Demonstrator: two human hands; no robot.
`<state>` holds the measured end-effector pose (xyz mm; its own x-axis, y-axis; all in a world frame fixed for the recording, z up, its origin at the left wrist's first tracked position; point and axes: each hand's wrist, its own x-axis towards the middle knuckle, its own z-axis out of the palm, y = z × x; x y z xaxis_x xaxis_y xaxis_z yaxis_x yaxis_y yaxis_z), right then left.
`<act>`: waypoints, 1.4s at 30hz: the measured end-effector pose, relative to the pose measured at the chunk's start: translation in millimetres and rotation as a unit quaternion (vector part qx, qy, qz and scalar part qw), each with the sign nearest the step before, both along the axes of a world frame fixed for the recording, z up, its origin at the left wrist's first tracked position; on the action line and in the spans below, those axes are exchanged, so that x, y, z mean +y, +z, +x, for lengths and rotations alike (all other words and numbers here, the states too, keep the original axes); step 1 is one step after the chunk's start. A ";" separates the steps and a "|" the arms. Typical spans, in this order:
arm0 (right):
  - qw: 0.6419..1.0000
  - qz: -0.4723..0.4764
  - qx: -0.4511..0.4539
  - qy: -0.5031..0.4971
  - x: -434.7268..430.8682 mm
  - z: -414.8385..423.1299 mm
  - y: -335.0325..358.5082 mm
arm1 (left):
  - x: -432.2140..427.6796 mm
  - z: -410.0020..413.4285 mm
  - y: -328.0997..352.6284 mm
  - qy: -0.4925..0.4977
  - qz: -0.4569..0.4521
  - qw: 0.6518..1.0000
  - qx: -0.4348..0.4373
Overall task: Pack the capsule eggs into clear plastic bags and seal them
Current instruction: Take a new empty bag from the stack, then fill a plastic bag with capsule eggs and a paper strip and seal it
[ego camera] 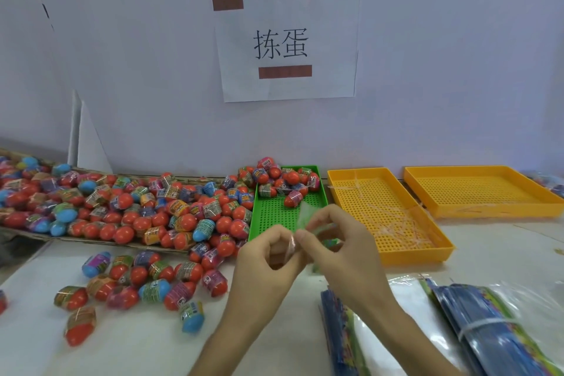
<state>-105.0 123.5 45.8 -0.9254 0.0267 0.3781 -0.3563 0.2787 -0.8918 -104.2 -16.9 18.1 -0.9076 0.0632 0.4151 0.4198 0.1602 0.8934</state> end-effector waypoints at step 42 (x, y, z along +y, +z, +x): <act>0.958 0.250 0.135 -0.027 11.2 -4.0 -4.1 | 4.1 2.9 -9.3 0.083 -0.161 0.971 0.156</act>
